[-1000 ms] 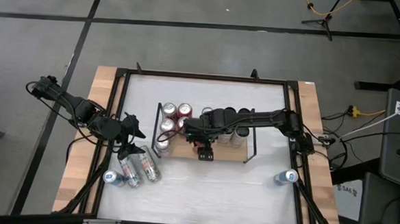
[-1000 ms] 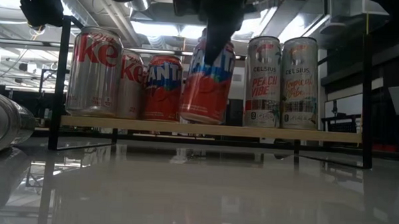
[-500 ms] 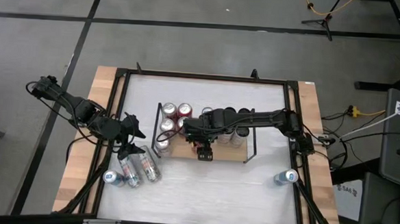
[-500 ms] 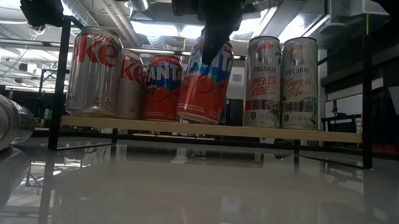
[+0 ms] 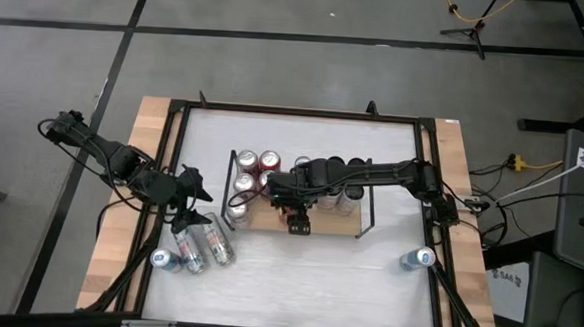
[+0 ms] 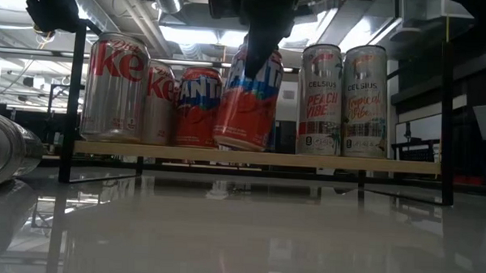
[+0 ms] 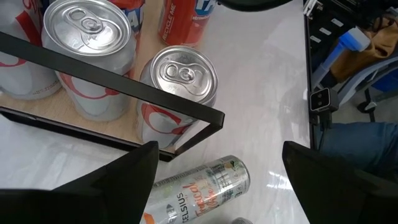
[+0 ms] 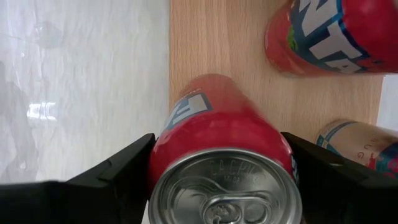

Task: Place canned beverage on shelf
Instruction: Put the red soda can on the shelf aligned with the other red soda can

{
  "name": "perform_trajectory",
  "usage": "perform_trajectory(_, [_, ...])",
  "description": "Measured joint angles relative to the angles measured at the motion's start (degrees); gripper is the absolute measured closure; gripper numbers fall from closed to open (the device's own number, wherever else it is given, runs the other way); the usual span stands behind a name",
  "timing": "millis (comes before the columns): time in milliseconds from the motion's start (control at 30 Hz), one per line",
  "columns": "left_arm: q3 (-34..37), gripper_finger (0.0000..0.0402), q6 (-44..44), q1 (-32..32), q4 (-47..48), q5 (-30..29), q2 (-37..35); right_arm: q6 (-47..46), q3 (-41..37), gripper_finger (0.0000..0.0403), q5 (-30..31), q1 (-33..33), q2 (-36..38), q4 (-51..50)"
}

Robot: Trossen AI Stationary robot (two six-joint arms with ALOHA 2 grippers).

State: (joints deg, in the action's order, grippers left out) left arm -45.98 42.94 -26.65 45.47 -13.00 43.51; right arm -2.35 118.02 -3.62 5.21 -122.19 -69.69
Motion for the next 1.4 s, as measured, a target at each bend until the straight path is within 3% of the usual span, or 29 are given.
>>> perform_trajectory(467, [0.0, 0.0066, 0.0, 0.0, 0.0, 0.0, 0.0, -0.9, 0.0, 0.0095, 0.0, 0.0, 0.0, 1.2])
perform_trajectory(800, [0.0, 0.0066, 0.0, 0.0, 0.0, 0.0, 0.0, -1.0, 0.0, 0.0008, 0.0, 0.0, 0.1, 1.2])
perform_trajectory(1133, [0.0, 0.0066, 0.0, 0.0, 0.0, 0.0, 0.0, -1.0, 1.4, 0.0023, 0.0, 0.0, 0.1, 2.1])
perform_trajectory(1400, [0.0, 0.0066, 0.0, 0.0, 0.0, 0.0, 0.0, -0.8, 9.4, 0.0022, 0.0, 0.3, 0.1, -3.3])
